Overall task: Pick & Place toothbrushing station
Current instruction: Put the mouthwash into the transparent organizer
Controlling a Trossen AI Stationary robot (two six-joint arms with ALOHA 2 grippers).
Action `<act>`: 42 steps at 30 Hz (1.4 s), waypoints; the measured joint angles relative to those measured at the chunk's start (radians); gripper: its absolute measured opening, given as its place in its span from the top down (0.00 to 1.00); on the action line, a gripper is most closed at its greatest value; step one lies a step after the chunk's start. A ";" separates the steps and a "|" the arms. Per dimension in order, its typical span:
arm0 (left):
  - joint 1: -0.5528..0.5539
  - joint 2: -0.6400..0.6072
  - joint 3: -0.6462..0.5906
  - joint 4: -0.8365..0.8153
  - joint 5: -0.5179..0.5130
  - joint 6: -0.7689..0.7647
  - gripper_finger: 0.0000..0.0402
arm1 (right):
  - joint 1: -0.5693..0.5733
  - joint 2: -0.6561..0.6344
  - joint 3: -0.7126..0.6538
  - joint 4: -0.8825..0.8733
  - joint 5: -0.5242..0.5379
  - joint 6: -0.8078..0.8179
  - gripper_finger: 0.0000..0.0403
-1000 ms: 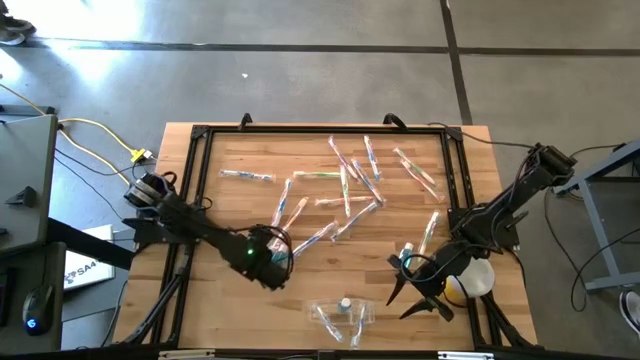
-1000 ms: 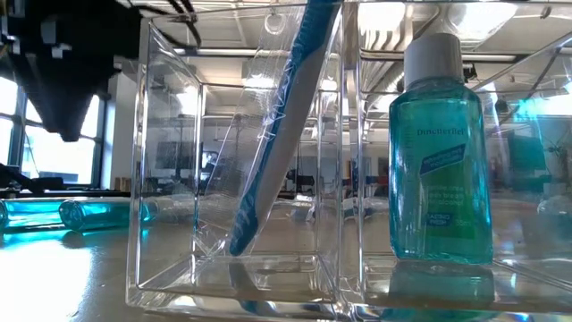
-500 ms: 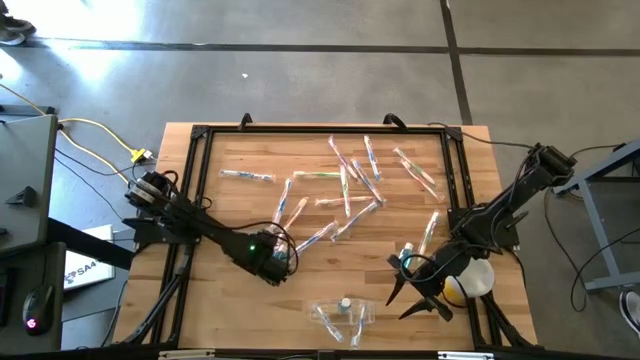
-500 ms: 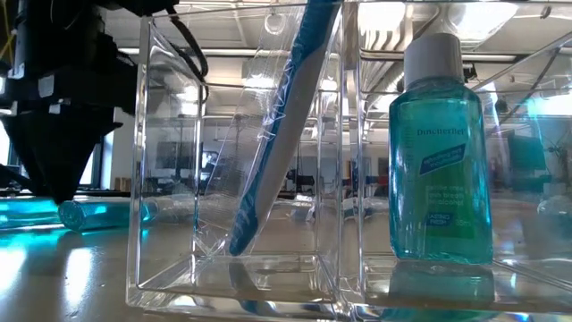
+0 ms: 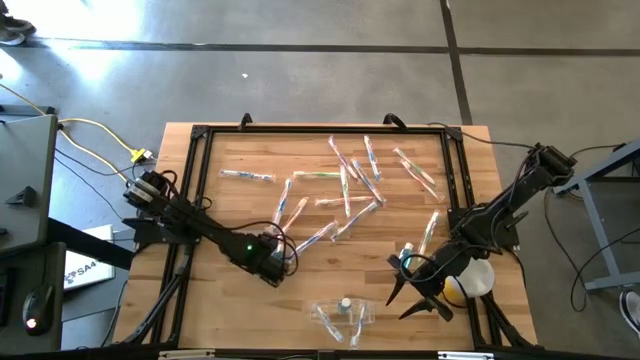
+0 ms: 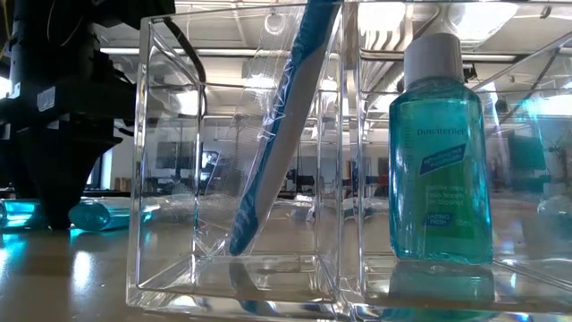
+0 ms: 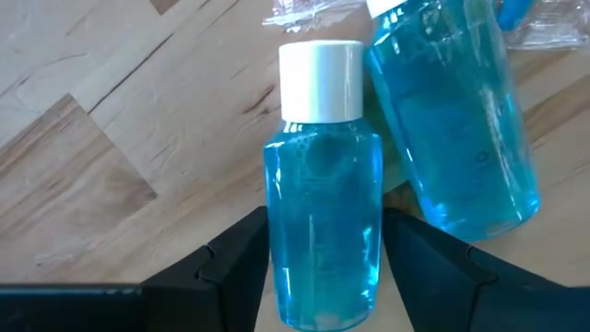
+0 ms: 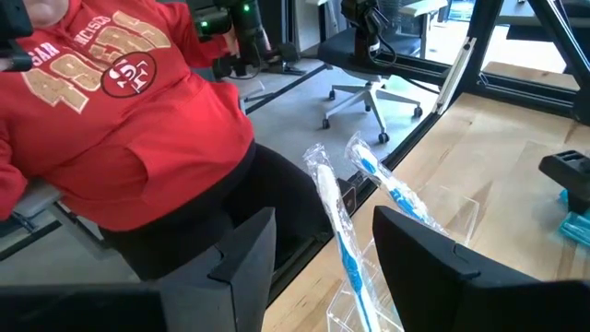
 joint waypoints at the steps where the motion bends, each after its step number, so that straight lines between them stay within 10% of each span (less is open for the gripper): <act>1: -0.002 0.000 0.000 0.000 0.000 0.000 0.53 | 0.000 0.000 0.000 0.000 0.000 0.000 0.56; 17: -0.036 0.003 0.019 -0.007 -0.094 0.043 0.76 | 0.000 0.001 0.000 -0.001 0.000 0.000 0.56; 27: -0.133 0.000 0.328 -0.320 -0.362 0.111 0.76 | 0.000 0.001 0.000 0.003 0.058 0.000 0.56; 34: -0.212 -0.001 0.547 -0.113 -0.635 0.497 0.76 | 0.000 0.002 0.000 0.056 0.280 -0.110 0.56; 42: -0.185 0.028 0.554 0.341 -0.427 0.845 0.76 | 0.019 0.147 0.000 0.254 0.346 -0.480 0.56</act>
